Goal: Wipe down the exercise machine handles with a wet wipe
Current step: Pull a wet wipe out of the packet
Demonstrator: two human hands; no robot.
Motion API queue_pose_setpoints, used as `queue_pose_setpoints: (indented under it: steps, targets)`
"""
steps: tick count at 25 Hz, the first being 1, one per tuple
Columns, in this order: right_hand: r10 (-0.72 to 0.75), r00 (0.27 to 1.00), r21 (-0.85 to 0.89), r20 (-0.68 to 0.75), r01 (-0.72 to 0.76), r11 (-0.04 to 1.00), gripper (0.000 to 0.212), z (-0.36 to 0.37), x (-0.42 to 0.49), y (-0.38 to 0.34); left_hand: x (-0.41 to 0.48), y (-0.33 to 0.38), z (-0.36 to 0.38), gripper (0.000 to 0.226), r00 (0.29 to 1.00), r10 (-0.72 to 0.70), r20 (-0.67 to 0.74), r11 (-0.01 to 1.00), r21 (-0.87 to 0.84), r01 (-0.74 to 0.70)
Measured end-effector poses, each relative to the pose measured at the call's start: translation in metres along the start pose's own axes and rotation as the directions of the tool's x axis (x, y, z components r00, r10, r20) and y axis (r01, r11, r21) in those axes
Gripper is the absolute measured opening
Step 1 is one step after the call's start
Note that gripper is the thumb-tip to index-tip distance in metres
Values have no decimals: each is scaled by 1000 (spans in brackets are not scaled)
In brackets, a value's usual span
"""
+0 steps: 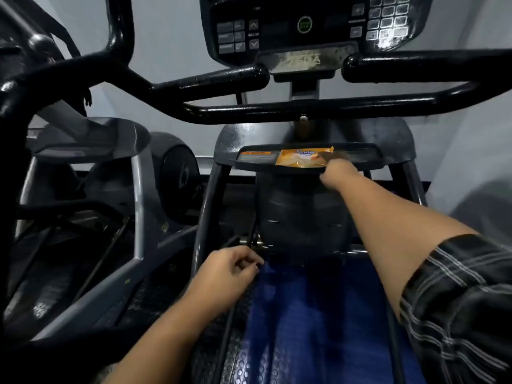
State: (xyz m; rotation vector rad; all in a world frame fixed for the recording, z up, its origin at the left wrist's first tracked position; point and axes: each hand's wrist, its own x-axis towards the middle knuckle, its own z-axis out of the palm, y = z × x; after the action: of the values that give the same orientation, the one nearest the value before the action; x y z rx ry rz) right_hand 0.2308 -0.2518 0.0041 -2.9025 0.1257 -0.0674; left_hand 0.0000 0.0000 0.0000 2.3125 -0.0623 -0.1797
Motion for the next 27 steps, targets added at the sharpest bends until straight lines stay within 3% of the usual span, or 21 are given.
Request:
queue_pose_setpoints:
  steps: [3, 6, 8, 12, 14, 17, 19, 21, 24, 27]
  targets:
    - [-18, 1000, -43, -21, 17, 999, 38, 10, 19, 8, -1, -10, 16, 17, 999, -35, -7, 981, -190, 33]
    - [56, 992, 35, -110, -52, 998, 34, 14, 35, 8, -3, -12, 34, 19, 995, -89, 36, 963, -251, 96]
    - [84, 981, 185, -175, -51, 981, 27, 12, 28, 14, -4, -11, 44, 19, 992, -118, 51, 952, -278, 127]
    - [-24, 835, 408, -550, 294, 864, 17, 16, -32, 23, -12, -8, 53, 17, 981, -183, 70, 887, -419, 195]
    - [19, 760, 503, -649, 411, 760, 15, 3, -68, 15, -17, -2, 54, 24, 969, -245, 38, 767, -604, 218]
    - [79, 694, 547, -716, 487, 681, 12, -11, -160, 1, -35, 13, 51, 54, 946, -309, 96, 489, -837, 244]
    - [67, 692, 561, -719, 521, 643, 16, -8, -244, -9, -58, 19, 41, 73, 944, -262, 202, 282, -919, 275]
    - [7, 735, 599, -678, 547, 585, 20, 2, -319, -15, -89, 20, 29, 82, 941, -162, 297, 139, -937, 320]
    - [-140, 823, 616, -551, 514, 597, 28, 31, -410, -12, -151, 10, 20, 64, 912, -77, 402, 69, -911, 407]
    - [-186, 838, 560, -513, 491, 667, 38, 37, -479, -7, -215, -1, 19, 48, 894, -115, 432, 74, -894, 442]
